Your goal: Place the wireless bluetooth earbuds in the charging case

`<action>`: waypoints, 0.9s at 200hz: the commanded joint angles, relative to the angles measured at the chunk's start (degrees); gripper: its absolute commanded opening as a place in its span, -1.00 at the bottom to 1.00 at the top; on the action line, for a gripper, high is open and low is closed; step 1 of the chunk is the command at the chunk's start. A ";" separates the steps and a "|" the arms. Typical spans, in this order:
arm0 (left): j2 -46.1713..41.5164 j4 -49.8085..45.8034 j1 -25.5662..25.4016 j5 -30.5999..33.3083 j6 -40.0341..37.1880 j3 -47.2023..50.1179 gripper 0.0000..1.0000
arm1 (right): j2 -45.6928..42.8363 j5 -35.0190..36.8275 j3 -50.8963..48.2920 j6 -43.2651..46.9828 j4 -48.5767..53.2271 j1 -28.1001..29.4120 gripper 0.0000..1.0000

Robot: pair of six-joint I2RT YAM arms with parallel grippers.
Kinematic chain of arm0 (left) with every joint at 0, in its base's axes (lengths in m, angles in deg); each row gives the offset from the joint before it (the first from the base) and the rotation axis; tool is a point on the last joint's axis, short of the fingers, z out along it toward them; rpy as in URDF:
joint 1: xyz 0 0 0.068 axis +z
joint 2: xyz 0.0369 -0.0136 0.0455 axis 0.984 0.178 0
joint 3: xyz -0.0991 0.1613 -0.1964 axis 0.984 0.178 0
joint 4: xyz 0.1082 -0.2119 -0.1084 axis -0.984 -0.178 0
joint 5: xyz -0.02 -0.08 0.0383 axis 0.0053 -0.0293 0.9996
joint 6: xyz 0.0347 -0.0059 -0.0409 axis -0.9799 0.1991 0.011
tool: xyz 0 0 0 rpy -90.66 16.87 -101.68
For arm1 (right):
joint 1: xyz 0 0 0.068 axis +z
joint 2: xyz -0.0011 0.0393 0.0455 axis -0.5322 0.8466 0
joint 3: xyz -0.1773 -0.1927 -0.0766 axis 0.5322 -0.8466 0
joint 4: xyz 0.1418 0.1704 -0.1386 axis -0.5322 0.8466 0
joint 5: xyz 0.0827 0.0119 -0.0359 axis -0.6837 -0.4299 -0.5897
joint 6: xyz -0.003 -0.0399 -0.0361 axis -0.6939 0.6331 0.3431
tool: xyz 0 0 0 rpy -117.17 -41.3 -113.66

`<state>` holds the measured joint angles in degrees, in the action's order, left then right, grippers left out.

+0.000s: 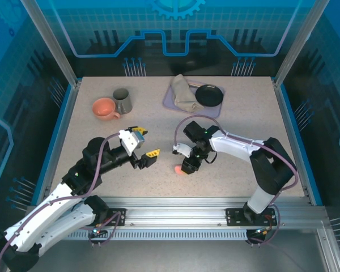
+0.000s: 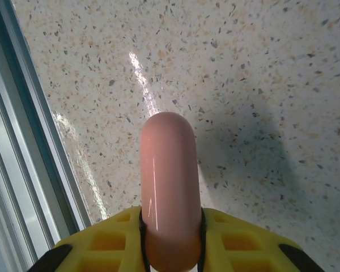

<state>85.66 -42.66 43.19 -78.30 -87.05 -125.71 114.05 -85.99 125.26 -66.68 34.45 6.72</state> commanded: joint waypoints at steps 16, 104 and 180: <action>-0.37 -1.49 -0.18 -0.07 0.89 0.46 0.70 | 4.44 -3.78 3.21 -2.40 1.11 -0.55 -0.53; -0.44 -0.45 -0.14 0.58 1.26 1.73 0.71 | 8.40 -6.15 4.33 -2.88 1.17 -1.95 -0.45; -0.54 -0.03 -0.18 1.69 1.63 2.29 0.72 | 9.57 -3.76 6.31 -2.53 2.95 -3.45 -0.11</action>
<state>85.66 -43.68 43.19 -77.84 -86.64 -123.83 122.90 -90.53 129.40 -69.57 35.08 4.49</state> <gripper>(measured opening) 0.859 0.423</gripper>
